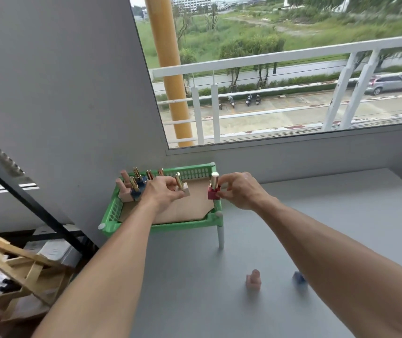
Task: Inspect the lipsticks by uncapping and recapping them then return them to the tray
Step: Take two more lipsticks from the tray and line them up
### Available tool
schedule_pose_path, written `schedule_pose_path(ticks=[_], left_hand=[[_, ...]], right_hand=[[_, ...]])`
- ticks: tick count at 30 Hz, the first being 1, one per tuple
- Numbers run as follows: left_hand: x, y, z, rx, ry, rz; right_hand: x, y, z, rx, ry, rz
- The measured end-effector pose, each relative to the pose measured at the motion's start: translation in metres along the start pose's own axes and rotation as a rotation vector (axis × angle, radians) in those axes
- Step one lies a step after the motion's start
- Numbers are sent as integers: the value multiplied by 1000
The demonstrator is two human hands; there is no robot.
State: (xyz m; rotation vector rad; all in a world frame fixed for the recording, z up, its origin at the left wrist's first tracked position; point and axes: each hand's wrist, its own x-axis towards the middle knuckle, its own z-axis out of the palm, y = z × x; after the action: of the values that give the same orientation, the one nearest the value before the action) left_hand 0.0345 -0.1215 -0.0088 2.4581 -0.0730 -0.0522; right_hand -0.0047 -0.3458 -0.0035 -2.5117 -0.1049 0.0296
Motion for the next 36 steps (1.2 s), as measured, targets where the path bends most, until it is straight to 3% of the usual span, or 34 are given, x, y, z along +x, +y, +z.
schedule_pose_path(ticks=[10,19,28,36], left_hand=[[-26,101,31,-60,16,44],[-58,187,146,-83,-143,90],[-103,228,255,-28,-294,41],[-142,233,317,146,-310,-51]], right_hand=[[-51,54,-94,53,45,24],[-115,178,-144,39,81,226],[-176,285,-153,132,47,398],[-207,341,-129,154,-45,449]])
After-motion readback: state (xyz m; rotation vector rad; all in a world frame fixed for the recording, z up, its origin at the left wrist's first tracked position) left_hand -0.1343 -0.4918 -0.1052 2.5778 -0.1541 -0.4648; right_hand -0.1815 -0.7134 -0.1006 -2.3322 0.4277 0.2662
